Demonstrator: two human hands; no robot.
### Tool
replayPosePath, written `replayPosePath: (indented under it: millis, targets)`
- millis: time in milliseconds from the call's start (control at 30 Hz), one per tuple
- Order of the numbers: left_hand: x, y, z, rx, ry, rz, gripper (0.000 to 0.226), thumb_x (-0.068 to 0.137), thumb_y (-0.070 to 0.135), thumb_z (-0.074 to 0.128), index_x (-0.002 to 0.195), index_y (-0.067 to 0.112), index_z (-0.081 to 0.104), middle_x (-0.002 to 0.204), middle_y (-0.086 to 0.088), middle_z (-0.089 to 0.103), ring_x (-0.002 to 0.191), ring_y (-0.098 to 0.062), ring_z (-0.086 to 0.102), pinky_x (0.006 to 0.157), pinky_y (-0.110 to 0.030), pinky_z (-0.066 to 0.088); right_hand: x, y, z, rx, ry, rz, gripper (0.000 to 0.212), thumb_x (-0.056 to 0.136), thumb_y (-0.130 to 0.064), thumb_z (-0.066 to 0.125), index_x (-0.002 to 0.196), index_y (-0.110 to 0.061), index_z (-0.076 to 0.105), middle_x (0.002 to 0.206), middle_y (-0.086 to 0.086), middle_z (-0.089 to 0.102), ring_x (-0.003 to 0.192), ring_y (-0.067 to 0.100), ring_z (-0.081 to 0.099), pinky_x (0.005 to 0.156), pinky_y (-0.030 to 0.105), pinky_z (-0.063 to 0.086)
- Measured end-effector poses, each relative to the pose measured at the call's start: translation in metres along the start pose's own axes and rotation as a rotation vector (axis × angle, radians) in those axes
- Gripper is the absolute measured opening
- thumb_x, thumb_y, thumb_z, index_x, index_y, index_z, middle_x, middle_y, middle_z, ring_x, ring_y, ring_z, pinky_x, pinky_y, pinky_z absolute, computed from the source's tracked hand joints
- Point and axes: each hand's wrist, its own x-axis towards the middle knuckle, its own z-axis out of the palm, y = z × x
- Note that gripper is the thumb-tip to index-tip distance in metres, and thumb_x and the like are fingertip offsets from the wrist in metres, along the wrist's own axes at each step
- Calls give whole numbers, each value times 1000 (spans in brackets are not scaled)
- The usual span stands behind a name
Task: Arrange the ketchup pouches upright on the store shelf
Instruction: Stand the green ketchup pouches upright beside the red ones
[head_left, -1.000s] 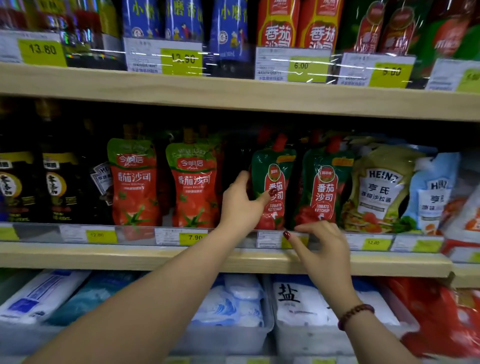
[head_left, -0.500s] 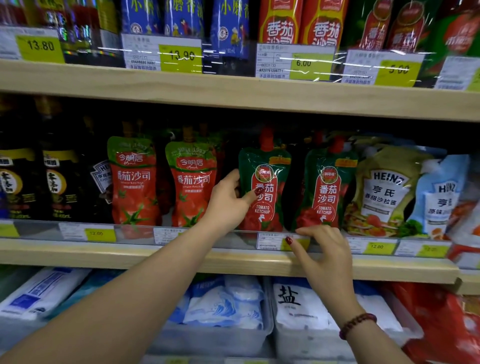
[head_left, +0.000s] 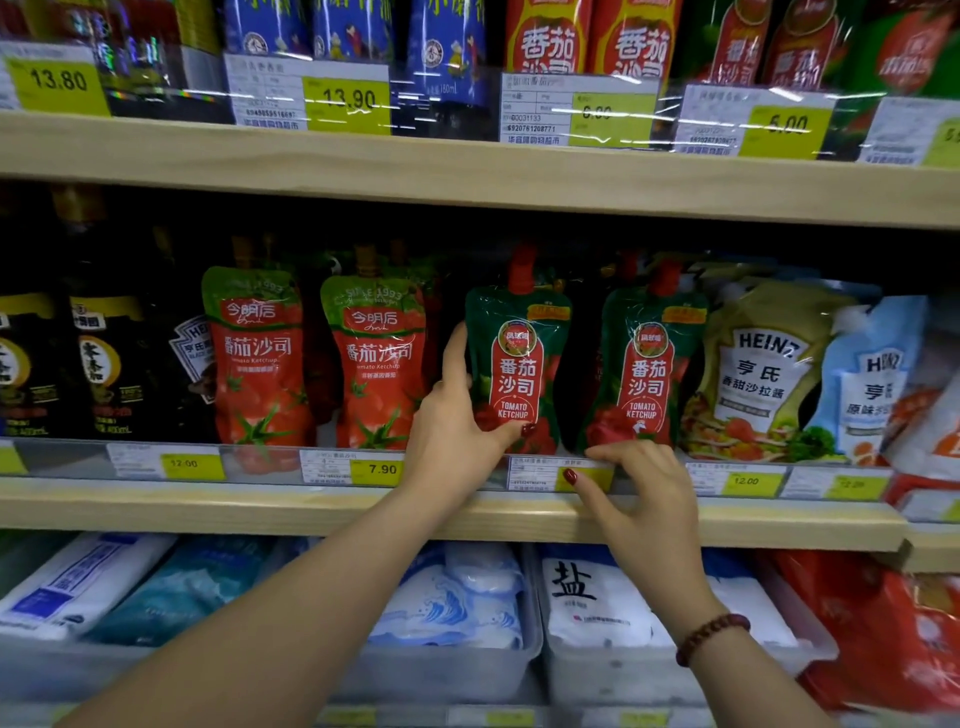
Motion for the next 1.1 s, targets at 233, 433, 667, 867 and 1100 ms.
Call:
replayPosePath:
  millis: [233, 433, 667, 867, 1100]
  targets:
    - [-5, 2, -3, -5, -24, 14, 106, 69, 30, 79, 140, 47, 2, 109, 24, 48, 97, -5, 53, 76, -16, 43, 2, -8, -5, 69, -22, 49, 18, 75, -21, 75, 91, -17, 68, 84, -11, 59, 83, 13, 54, 76, 31, 48]
    - [-27, 5, -13, 322, 69, 143, 90, 74, 45, 71, 141, 35, 10, 132, -4, 42, 103, -18, 55, 67, -29, 49, 30, -9, -27, 109, 250, 352, 47, 72, -24, 76, 113, -15, 55, 106, -1, 50, 103, 21, 52, 87, 25, 48]
    - [-36, 6, -8, 356, 75, 78, 72, 73, 44, 71, 129, 29, 29, 121, -3, 50, 99, -20, 57, 68, -33, 52, 59, -12, -12, -235, 80, 580, 104, 55, -59, 78, 132, -7, 35, 129, 14, 46, 117, 30, 48, 89, 46, 49]
    - [-31, 6, -10, 295, 97, 40, 66, 76, 38, 71, 130, 31, 33, 113, 1, 52, 91, -14, 57, 62, -28, 47, 60, -15, 8, -338, 169, 578, 105, 53, -59, 79, 131, -5, 34, 125, 15, 50, 113, 33, 50, 78, 44, 49]
    - [-24, 7, -11, 260, 128, 1, 61, 74, 32, 73, 121, 36, 35, 103, 6, 55, 81, -13, 56, 57, -28, 46, 57, -11, 6, -290, 191, 564, 99, 56, -50, 76, 133, -7, 32, 123, 15, 51, 112, 33, 49, 79, 44, 47]
